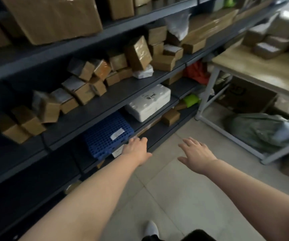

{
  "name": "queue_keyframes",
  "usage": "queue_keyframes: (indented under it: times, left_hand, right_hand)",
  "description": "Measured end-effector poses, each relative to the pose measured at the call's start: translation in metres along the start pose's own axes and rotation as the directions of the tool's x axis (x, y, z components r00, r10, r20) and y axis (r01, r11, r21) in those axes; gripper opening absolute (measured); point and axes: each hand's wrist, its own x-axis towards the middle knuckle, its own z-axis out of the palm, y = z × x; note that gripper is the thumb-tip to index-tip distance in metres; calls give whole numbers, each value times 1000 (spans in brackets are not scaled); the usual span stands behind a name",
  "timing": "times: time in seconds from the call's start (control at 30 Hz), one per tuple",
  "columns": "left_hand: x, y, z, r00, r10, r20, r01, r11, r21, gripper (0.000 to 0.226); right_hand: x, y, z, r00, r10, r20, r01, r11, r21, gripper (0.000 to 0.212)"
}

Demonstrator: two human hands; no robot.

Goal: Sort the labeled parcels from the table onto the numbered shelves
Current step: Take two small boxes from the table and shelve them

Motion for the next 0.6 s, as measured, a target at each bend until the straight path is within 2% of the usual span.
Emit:
queue_keyframes:
  times: [0.27,0.6]
  left_hand:
    - [86,93,-33,969,248,9,-248,968,48,60]
    - [199,257,-85,928,372,20,-371,919,134,60]
  right_hand:
    - [9,96,-19,960,279,-27,-275,957,95,63]
    - [44,267,-54,894,434,-116,-410,894,182,62]
